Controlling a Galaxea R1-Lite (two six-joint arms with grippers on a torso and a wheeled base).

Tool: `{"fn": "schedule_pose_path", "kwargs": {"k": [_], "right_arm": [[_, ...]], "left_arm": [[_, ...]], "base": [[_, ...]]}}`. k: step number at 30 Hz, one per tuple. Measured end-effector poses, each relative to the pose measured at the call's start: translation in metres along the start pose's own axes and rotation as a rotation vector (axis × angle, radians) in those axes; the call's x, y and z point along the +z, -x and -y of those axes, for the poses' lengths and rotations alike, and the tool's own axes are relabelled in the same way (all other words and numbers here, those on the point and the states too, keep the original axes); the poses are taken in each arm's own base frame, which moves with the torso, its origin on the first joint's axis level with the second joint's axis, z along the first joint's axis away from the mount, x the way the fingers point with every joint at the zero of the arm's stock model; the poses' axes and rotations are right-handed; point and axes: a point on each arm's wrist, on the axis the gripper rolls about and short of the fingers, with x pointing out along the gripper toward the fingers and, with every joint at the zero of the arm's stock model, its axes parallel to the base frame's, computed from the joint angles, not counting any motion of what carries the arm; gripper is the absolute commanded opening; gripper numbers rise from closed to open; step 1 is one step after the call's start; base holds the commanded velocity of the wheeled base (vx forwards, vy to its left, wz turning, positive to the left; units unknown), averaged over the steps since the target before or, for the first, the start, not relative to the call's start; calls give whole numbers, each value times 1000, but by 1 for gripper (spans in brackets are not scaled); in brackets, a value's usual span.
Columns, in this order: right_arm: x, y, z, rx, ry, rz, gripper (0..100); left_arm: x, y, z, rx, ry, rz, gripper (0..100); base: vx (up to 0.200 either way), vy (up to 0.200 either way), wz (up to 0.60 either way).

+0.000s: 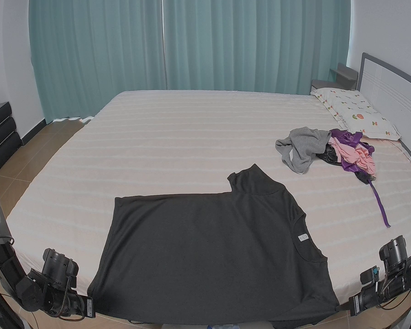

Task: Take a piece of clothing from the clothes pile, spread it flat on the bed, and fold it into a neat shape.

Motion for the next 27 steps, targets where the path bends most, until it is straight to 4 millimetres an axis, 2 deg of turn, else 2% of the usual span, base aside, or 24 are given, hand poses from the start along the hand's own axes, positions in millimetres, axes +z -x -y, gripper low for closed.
{"fn": "schedule_pose_path", "kwargs": {"k": [3, 5, 16, 27], "right_arm": [[1, 3, -1, 1, -12, 28, 0], [10, 6, -1, 1, -27, 76, 0], [69, 24, -2, 20, -99, 311, 0], [91, 26, -2, 37, -89, 351, 0]], "left_arm": [[2, 2, 0, -5, 14, 23, 0], [7, 3, 0, -10, 38, 51, 0], [64, 14, 1, -73, 295, 290, 0], [80, 16, 2, -89, 313, 342, 0]], "base": [[0, 0, 0], [0, 0, 0], [0, 0, 0], [0, 0, 0]]}}
